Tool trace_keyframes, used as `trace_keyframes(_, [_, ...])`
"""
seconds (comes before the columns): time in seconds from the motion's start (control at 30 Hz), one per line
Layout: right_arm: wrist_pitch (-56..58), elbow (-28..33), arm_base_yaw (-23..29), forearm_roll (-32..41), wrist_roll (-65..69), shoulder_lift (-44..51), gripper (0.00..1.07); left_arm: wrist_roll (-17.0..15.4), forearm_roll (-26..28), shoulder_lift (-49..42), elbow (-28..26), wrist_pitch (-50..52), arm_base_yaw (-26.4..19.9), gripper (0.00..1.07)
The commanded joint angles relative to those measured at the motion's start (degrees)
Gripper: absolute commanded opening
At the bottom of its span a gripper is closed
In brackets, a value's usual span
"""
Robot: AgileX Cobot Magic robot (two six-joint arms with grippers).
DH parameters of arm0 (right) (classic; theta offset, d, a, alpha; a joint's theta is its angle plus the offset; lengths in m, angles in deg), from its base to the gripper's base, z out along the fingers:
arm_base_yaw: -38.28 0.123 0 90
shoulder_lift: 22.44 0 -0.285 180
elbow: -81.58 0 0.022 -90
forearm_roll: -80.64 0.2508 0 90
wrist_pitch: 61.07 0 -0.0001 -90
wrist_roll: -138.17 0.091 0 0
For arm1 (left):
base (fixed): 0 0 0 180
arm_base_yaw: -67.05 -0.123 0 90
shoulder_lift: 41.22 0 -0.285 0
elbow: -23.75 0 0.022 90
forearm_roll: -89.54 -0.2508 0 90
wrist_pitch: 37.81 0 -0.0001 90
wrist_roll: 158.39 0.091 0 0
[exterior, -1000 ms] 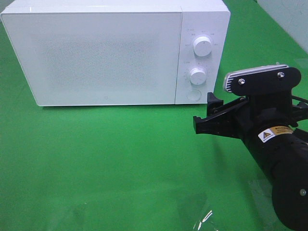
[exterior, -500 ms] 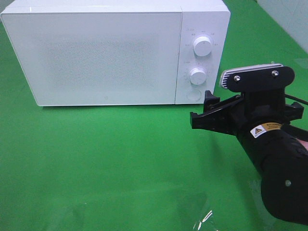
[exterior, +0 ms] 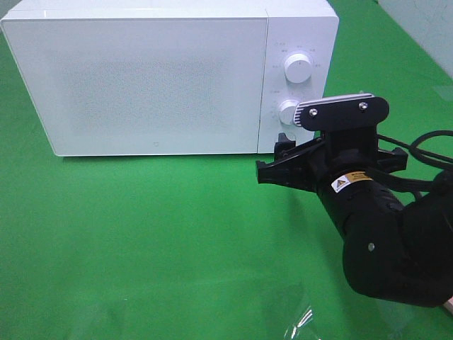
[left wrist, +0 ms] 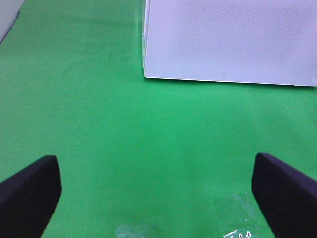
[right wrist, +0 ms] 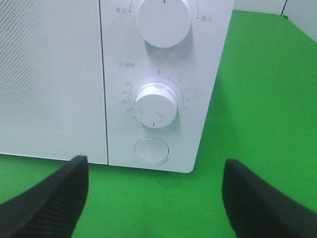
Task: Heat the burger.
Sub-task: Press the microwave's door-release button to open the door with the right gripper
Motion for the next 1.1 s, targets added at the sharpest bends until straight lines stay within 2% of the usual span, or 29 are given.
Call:
trace_keyframes(0.03, [0.46, -1.60, -0.86, -0.92, 0.74, -1.26, 0.73, -0.06, 0.34, -0.92, 0.00, 0.34, 0.17, 0.96])
trace_keyframes(0.43, [2.69, -2.92, -3.84, -3.67, 3.84, -2.29, 0.73, -0.06, 0.34, -0.92, 0.00, 0.34, 0.17, 0.96])
trace_keyframes(0.6, [3.84, -2.92, -4.07, -3.61, 14.09, -2.29, 0.67, -0.06, 0.34, -0.92, 0.00, 0.34, 0.17, 0.96])
trace_keyframes(0.63, [3.90, -2.92, -4.07, -3.44, 20.91, -2.29, 0.62, -0.06, 0.34, -0.92, 0.00, 0.34, 0.17, 0.96])
trace_keyframes(0.7, [3.90, -2.92, -4.07, -3.27, 23.84, -2.29, 0.60, -0.06, 0.34, -0.92, 0.00, 0.34, 0.17, 0.96])
trace_keyframes(0.73, [3.90, -2.92, -4.07, -3.27, 30.60, -2.29, 0.53, -0.06, 0.34, -0.92, 0.00, 0.34, 0.17, 0.96])
trace_keyframes(0.77, [3.90, -2.92, -4.07, -3.27, 30.60, -2.29, 0.53, -0.06, 0.34, -0.92, 0.00, 0.34, 0.17, 0.96])
trace_keyframes(0.8, [4.24, -2.92, -4.07, -3.27, 38.27, -2.29, 0.46, -0.06, 0.34, -0.92, 0.00, 0.34, 0.17, 0.96])
trace_keyframes(0.83, [4.24, -2.92, -4.07, -3.27, 38.27, -2.29, 0.46, -0.06, 0.34, -0.92, 0.00, 0.34, 0.17, 0.96])
trace_keyframes(0.87, [5.16, -2.92, -4.07, -3.27, 45.38, -2.29, 0.39, -0.06, 0.34, -0.92, 0.00, 0.34, 0.17, 0.96])
trace_keyframes(0.9, [5.16, -2.92, -4.07, -3.27, 45.38, -2.29, 0.39, -0.06, 0.34, -0.92, 0.00, 0.34, 0.17, 0.96])
trace_keyframes(0.93, [6.42, -2.92, -4.07, -3.27, 53.11, -2.29, 0.31, -0.06, 0.34, -0.92, 0.00, 0.34, 0.17, 0.96])
trace_keyframes(0.97, [6.42, -2.92, -4.07, -3.27, 53.11, -2.29, 0.31, -0.06, 0.34, -0.92, 0.00, 0.34, 0.17, 0.96])
trace_keyframes(1.03, [7.45, -2.92, -4.07, -3.32, 62.85, -2.29, 0.21, -0.06, 0.34, -0.92, 0.00, 0.34, 0.17, 0.96])
trace_keyframes(1.1, [7.79, -2.92, -4.07, -3.27, 67.49, -2.29, 0.17, -0.06, 0.34, -0.92, 0.00, 0.34, 0.17, 0.96])
